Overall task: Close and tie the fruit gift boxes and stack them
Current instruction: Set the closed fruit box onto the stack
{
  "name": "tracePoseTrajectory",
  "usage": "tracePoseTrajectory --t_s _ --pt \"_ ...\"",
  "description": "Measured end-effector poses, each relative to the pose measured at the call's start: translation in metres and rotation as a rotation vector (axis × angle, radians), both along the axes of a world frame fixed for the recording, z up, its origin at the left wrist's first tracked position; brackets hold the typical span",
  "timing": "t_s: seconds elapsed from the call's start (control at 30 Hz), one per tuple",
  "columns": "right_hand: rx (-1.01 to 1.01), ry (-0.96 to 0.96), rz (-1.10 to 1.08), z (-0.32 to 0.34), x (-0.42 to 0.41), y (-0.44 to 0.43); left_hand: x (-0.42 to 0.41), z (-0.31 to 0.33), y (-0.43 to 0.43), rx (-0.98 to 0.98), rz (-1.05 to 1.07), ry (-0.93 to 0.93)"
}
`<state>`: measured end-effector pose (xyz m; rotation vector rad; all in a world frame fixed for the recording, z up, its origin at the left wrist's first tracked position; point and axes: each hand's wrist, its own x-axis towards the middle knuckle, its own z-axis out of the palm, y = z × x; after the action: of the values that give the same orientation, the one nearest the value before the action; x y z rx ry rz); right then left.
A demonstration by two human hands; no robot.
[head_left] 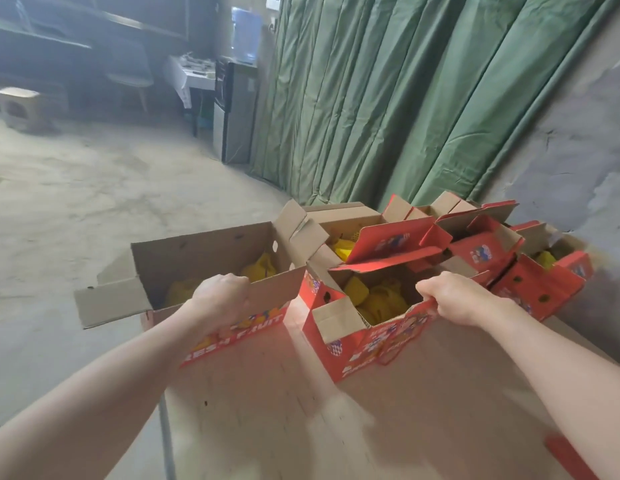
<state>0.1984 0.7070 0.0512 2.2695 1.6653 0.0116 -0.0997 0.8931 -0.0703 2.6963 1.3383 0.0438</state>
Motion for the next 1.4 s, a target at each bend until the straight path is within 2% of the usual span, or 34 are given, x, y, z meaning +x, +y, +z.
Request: tracePoseTrajectory --t_s 0.1,0.3,0.63,0.83,1.0,1.17,1.33,1.4 --pt "-0.014 0.021 0.029 -0.003 -0.004 -0.030 0.010 -0.001 -0.028 -0.017 0.015 -0.046" --pt "-0.017 0.086 0.028 0.007 0.001 -0.104 0.033 0.003 -0.128 -0.176 -0.044 -0.117" --pt "-0.284 0.084 -0.171 0.025 -0.006 -0.254 0.115 0.005 -0.261 -0.333 -0.244 -0.162" --pt "-0.160 0.170 -0.214 0.019 -0.018 -0.295 0.168 0.007 -0.243 -0.434 -0.366 -0.151" --pt "-0.041 0.199 -0.189 0.016 -0.019 -0.306 0.205 0.016 -0.219 -0.502 -0.356 -0.262" --pt "-0.033 0.230 -0.174 0.025 -0.020 -0.301 0.244 0.022 -0.246 -0.559 -0.445 -0.198" --pt "-0.074 0.173 -0.165 0.019 -0.017 -0.272 0.245 0.035 -0.249 -0.858 -0.384 -0.080" --pt "-0.099 0.120 -0.155 0.010 -0.017 -0.261 0.242 0.034 -0.249 -0.811 -0.340 0.005"
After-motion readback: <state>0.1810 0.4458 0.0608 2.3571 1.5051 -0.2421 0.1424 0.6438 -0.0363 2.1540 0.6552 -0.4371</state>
